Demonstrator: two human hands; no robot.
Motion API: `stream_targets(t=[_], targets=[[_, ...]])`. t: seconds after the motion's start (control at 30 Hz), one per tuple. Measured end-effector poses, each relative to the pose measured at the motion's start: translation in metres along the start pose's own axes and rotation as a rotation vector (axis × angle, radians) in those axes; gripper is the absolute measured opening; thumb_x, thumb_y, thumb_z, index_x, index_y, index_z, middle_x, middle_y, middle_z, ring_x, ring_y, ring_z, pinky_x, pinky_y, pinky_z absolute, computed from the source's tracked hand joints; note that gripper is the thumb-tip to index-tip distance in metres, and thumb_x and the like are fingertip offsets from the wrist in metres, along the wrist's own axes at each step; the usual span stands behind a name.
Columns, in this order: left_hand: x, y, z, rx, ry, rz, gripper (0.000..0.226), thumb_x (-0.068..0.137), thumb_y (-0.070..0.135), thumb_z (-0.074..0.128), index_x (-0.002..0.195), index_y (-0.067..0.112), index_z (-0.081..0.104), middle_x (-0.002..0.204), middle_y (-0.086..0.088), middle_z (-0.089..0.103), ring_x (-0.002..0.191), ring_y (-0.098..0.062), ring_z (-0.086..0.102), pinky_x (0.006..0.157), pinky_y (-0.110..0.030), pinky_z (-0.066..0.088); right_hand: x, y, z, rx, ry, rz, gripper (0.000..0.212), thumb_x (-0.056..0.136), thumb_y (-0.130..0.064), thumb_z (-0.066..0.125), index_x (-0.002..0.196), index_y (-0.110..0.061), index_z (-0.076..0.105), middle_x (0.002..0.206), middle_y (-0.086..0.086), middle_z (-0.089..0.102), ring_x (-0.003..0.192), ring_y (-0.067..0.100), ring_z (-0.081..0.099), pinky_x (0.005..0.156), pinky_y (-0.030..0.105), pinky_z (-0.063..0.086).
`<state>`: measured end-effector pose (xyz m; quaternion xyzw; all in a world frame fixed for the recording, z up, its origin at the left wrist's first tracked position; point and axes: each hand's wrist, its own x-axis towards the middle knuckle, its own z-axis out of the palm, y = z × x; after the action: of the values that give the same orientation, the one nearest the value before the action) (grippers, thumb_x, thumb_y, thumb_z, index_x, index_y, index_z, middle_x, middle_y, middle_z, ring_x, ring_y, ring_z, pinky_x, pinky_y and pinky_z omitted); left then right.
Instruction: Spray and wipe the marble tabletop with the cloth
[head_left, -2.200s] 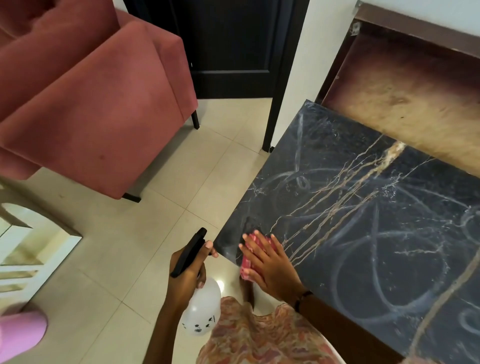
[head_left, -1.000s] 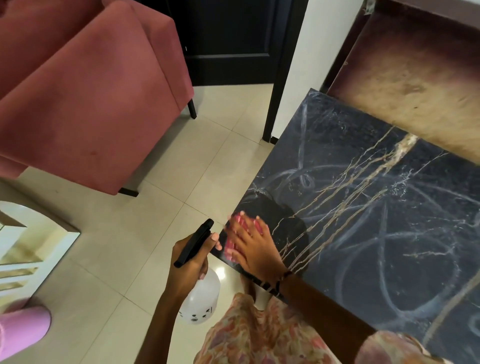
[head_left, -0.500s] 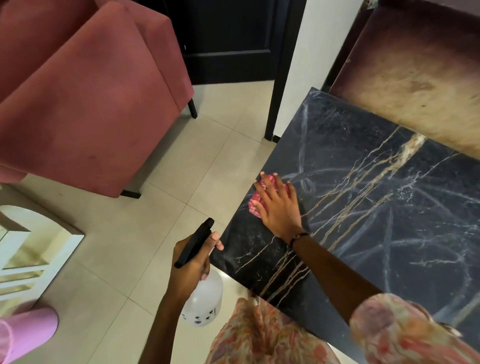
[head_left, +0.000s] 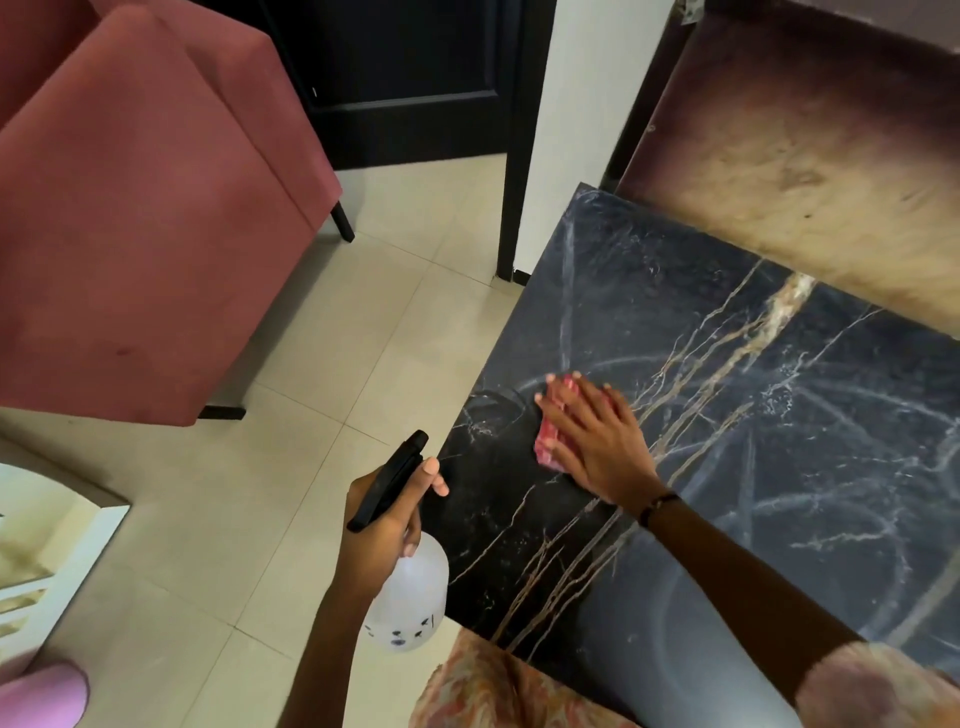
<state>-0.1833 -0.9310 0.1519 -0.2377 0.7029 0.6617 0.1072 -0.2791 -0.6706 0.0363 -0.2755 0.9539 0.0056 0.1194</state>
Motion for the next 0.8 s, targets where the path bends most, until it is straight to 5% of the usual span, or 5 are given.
stream_targets(t=[0.2,0.47,0.67,0.8], targets=[[0.014,0.007,0.007,0.011,0.01,-0.009,0.043,0.07,0.056,0.061,0.069,0.013,0.066,0.07,-0.032,0.062,0.026,-0.017,0.033,0.038,-0.019,0.033,0.079,-0.042,-0.022,0.018,0.012,0.091,0.059,0.098,-0.053,0.019,0.148,-0.024,0.028,0.157,0.005,0.025,0.142,0.032,0.026,0.112,0.057,0.024],[0.029,0.018,0.018,-0.006,-0.004,-0.03,0.041,0.08,0.046,0.065,0.072,0.005,0.066,0.072,-0.026,0.066,0.026,-0.017,0.031,0.037,-0.02,0.029,0.016,-0.054,0.001,0.031,0.021,-0.322,0.057,0.098,-0.058,0.023,0.146,-0.029,0.032,0.156,0.001,0.027,0.142,0.028,0.025,0.114,0.051,0.017],[0.042,0.021,0.024,0.005,-0.011,-0.033,0.032,0.077,0.034,0.059,0.077,0.002,0.066,0.075,-0.012,0.071,0.025,-0.011,0.035,0.035,-0.018,0.034,0.04,0.041,-0.011,0.0,0.037,0.044,0.058,0.098,-0.055,0.024,0.149,-0.028,0.027,0.156,0.004,0.028,0.14,0.03,0.031,0.114,0.048,0.017],[0.051,0.026,0.03,0.016,-0.016,-0.024,0.033,0.078,0.037,0.059,0.075,0.004,0.067,0.072,-0.017,0.069,0.026,-0.012,0.035,0.035,-0.019,0.033,0.104,0.029,-0.028,0.002,0.042,0.198,0.058,0.098,-0.052,0.023,0.148,-0.024,0.029,0.156,0.006,0.027,0.14,0.032,0.031,0.111,0.054,0.028]])
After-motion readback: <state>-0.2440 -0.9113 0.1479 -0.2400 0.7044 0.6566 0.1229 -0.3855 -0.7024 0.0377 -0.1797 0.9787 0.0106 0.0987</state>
